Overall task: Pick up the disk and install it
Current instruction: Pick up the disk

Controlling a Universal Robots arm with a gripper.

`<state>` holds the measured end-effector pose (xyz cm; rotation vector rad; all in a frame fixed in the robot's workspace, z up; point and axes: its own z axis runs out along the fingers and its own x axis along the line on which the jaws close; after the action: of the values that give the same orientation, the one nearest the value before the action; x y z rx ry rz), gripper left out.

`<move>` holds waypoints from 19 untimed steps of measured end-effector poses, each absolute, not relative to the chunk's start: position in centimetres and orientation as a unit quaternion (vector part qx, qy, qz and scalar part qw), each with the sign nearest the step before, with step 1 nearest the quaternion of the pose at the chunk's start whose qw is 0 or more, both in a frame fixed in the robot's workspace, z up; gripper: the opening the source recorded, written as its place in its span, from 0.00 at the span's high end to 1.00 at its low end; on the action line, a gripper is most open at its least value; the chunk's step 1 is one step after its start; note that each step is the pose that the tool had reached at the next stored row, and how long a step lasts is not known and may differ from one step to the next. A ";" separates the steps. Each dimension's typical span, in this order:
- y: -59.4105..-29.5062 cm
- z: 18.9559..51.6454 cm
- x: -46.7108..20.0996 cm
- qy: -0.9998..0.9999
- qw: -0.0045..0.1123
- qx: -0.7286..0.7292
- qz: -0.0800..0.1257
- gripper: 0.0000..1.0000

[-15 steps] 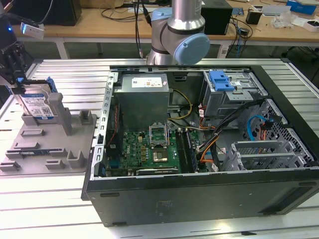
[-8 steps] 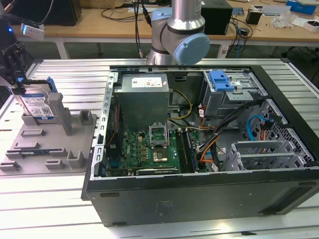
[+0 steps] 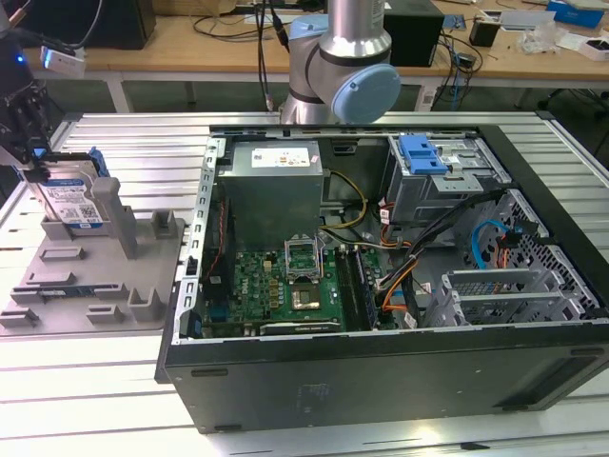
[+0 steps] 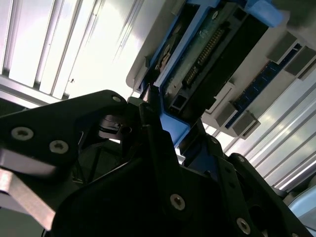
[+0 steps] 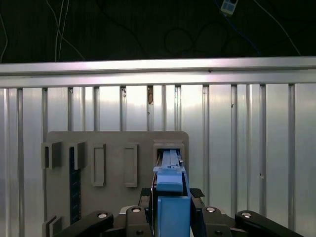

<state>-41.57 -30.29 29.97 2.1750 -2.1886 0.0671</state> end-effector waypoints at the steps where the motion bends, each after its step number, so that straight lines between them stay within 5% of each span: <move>1: -30.3 30.0 -41.6 -0.709 0.028 0.704 0.022 0.58; 19: -30.3 30.0 -41.6 -0.709 0.027 0.704 0.022 0.63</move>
<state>-41.56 -30.29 29.98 2.1753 -2.1890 0.0675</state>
